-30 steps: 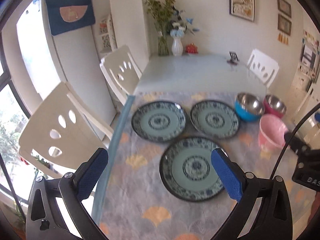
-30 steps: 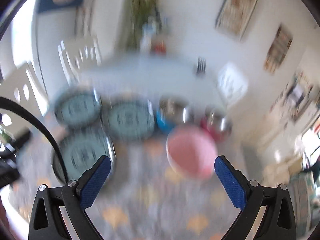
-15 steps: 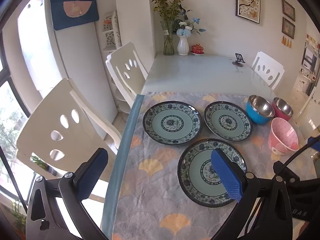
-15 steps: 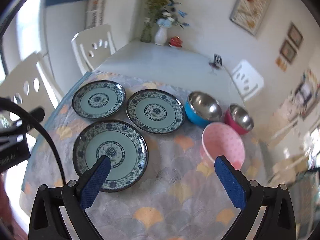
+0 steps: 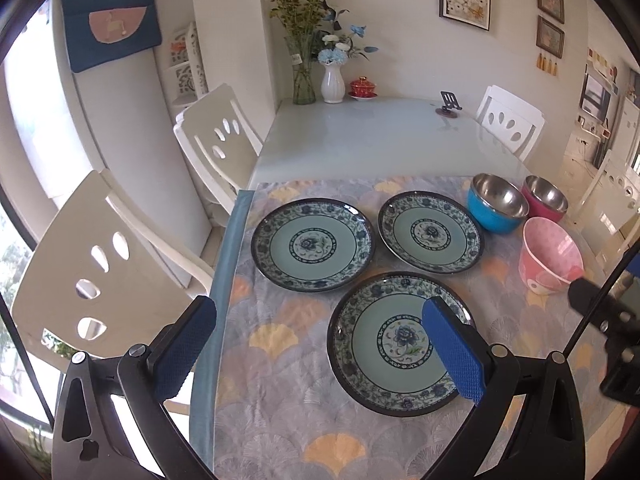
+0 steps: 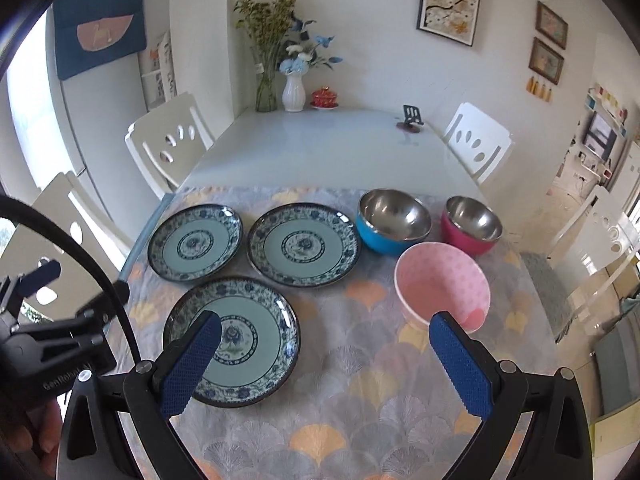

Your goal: Organize plates and bowls

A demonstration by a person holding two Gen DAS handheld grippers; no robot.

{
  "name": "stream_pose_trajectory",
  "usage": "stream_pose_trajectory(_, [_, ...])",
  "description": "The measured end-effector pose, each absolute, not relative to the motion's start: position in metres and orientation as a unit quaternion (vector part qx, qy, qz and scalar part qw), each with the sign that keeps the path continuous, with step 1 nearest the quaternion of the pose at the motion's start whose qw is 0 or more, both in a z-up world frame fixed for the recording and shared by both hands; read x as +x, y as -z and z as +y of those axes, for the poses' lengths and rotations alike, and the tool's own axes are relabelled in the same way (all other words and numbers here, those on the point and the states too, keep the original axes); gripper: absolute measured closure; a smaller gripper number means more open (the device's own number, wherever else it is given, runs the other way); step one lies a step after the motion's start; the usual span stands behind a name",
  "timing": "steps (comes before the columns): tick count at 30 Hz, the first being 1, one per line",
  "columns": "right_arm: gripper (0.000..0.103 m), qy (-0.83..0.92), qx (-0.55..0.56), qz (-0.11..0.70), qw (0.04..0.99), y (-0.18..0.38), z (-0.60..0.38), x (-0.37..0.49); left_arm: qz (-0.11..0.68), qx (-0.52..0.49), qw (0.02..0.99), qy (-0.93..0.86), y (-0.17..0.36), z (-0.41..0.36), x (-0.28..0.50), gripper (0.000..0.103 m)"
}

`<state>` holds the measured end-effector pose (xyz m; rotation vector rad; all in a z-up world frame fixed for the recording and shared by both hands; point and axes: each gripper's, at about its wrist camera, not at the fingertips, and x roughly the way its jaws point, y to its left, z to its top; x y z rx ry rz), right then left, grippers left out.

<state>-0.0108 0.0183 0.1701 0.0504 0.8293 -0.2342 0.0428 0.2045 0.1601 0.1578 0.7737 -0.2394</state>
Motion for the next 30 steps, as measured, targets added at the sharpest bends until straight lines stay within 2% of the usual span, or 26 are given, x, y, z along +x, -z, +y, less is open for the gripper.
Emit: stream_pose_trajectory(30, [0.0, 0.104, 0.029, 0.455, 0.884, -0.139, 0.016, 0.007, 0.421, 0.078, 0.898, 0.102, -0.141, 0.215, 0.042, 0.0])
